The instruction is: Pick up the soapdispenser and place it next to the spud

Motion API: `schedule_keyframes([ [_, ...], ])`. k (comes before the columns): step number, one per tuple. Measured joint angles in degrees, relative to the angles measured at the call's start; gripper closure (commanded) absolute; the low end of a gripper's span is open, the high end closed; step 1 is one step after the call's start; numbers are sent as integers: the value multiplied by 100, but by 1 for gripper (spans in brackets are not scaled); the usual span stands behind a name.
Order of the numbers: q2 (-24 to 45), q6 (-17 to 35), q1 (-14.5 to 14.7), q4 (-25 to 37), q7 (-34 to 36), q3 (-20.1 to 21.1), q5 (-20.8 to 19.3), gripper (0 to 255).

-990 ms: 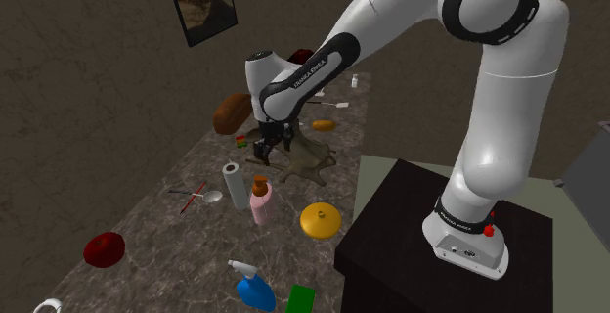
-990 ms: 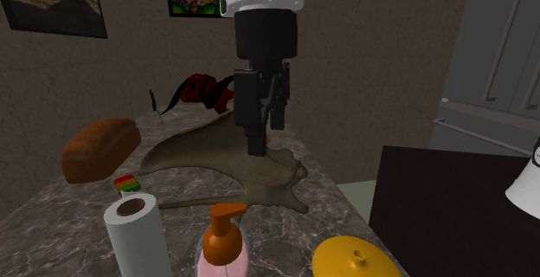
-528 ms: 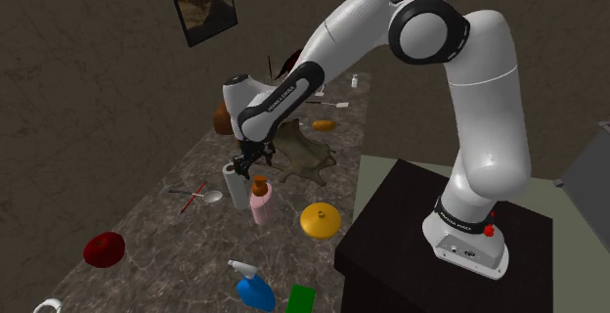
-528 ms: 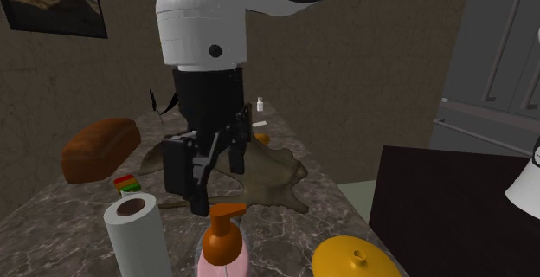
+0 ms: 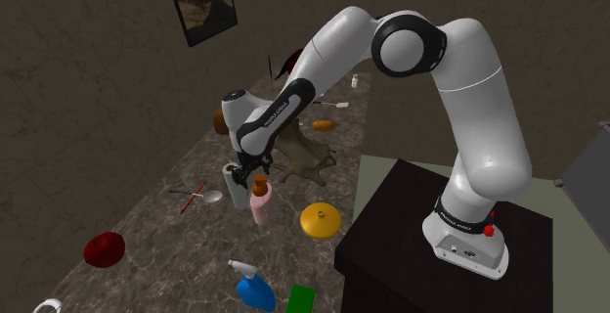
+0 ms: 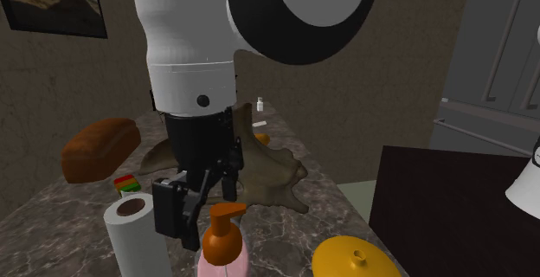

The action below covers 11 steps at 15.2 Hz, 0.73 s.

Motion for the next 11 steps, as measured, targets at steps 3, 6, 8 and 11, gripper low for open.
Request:
schedule_keyframes([
  [3,78,84,9,-8,12,-15,-19,0],
  [6,88,95,11,-8,15,-17,-21,0],
  [8,90,96,11,-7,15,-17,-21,255],
  [11,76,98,10,1,14,-16,-21,255],
])
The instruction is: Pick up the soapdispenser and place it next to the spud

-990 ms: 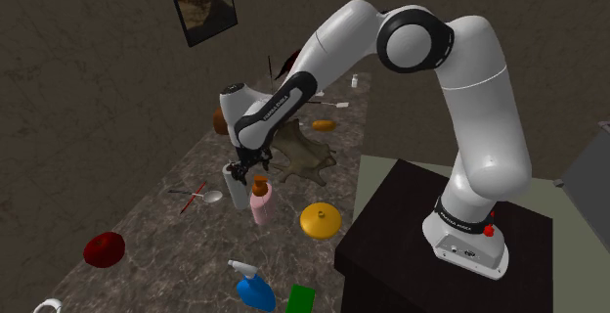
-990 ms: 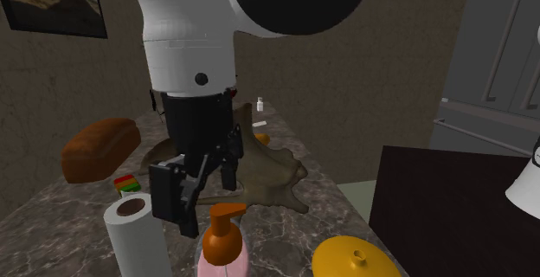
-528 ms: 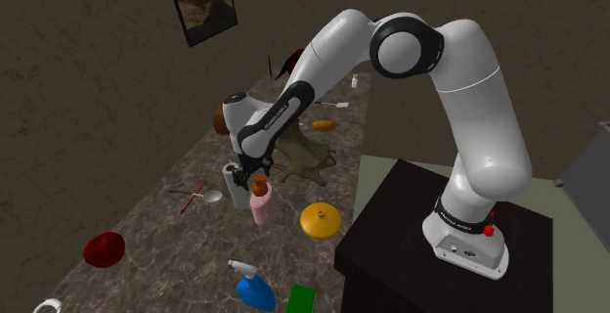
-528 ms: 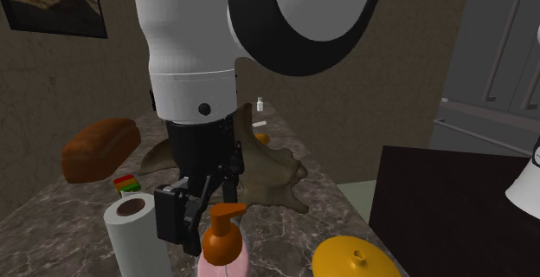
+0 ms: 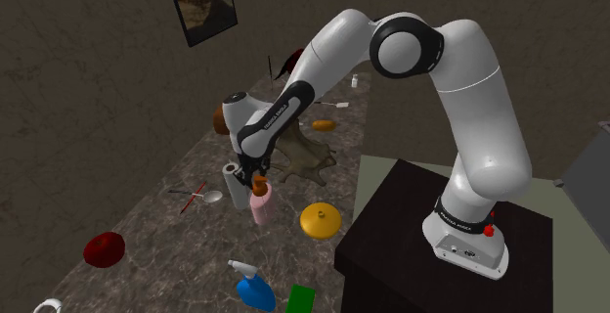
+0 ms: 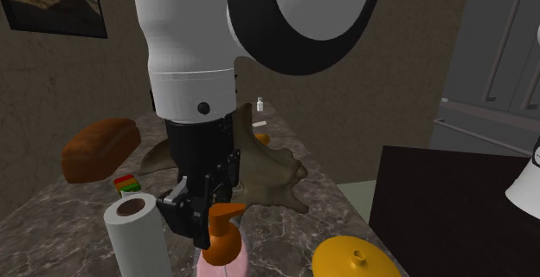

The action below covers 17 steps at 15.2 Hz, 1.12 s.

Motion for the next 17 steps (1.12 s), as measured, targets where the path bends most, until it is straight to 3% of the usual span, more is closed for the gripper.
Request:
schedule_keyframes([
  [8,-41,-18,-2,1,0,5,5,255],
  [17,-432,-490,-52,40,-66,74,106,255],
])
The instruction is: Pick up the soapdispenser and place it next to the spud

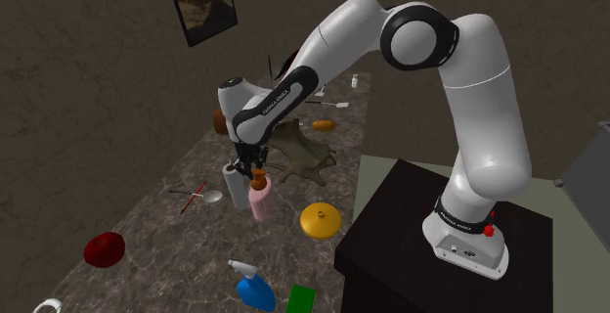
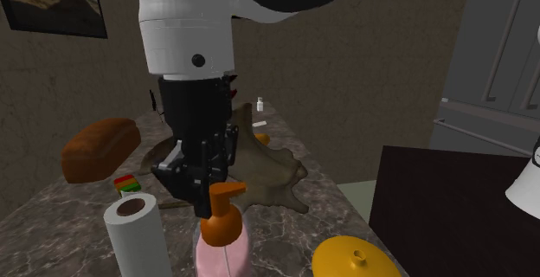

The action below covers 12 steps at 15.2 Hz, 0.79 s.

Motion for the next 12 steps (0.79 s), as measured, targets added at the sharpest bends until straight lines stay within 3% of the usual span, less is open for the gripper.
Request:
schedule_keyframes([
  [12,-564,-697,-62,141,-90,78,144,255],
])
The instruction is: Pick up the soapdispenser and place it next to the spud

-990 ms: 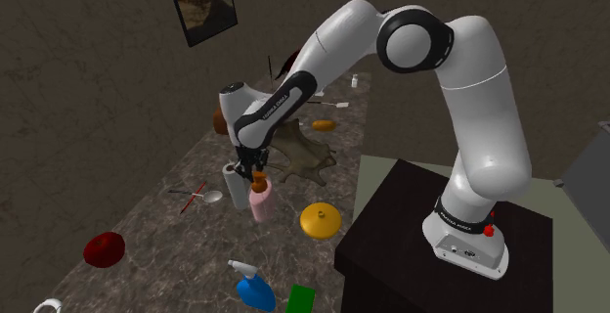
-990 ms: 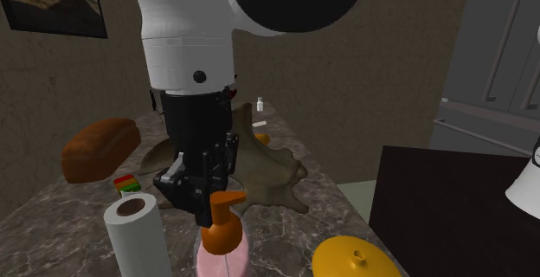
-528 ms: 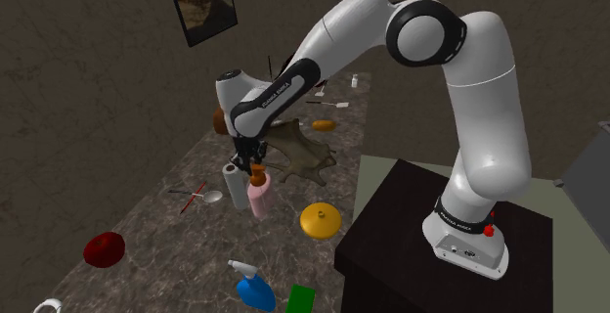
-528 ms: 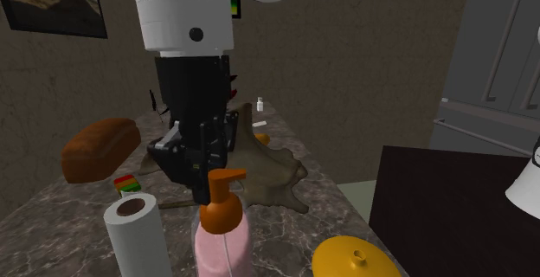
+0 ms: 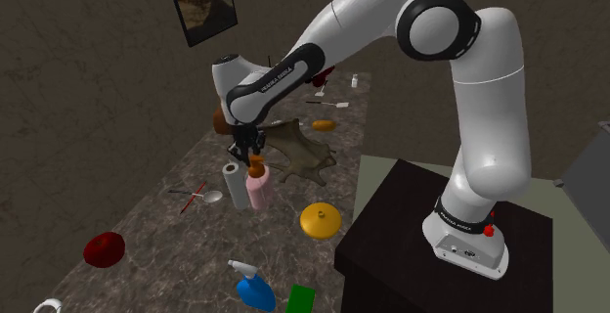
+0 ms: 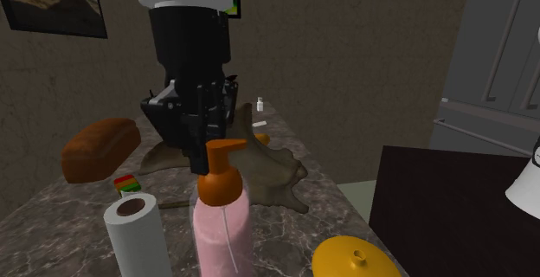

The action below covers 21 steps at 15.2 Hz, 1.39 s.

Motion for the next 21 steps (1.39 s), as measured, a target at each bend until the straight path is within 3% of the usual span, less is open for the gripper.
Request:
schedule_keyframes([
  [21,-578,-1397,-35,833,-106,67,163,255],
])
